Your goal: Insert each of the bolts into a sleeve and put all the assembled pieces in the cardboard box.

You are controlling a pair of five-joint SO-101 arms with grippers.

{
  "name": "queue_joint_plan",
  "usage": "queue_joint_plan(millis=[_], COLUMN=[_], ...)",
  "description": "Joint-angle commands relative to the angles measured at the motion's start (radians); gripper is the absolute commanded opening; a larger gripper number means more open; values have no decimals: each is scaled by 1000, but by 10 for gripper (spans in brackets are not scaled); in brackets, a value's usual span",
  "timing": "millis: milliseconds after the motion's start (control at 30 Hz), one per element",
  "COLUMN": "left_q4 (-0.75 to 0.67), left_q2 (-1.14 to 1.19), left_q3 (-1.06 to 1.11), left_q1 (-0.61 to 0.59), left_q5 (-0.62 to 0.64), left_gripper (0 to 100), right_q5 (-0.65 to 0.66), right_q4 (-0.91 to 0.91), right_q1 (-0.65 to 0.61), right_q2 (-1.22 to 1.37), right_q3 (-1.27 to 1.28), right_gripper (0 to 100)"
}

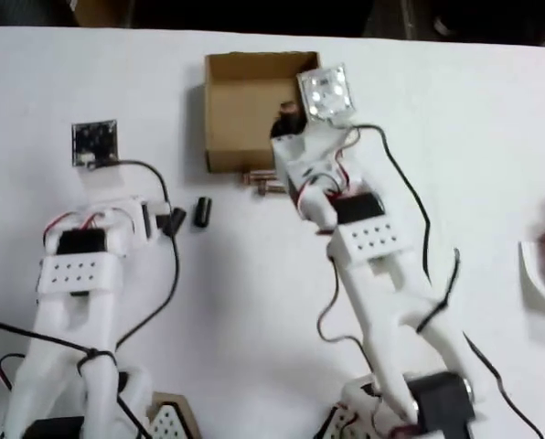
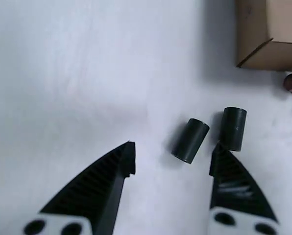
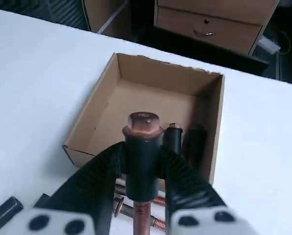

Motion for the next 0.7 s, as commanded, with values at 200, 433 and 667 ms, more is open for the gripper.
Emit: queue_joint_plan(millis=[200,433,667], left_q4=[-127,-121,-126], left_q2=[-32,-28,-29], left_q3=[87,91,122], left_q1=[-12,-12,-8], left_q5=[5,3,2], left_gripper=[256,256,256], right_q5=[12,12,12], right_q4=[176,286,344], right_q1=[-8,-7,13], right_q2=[406,667,901], right_q3=[-546,-875,-1140], right_gripper=[19,19,19])
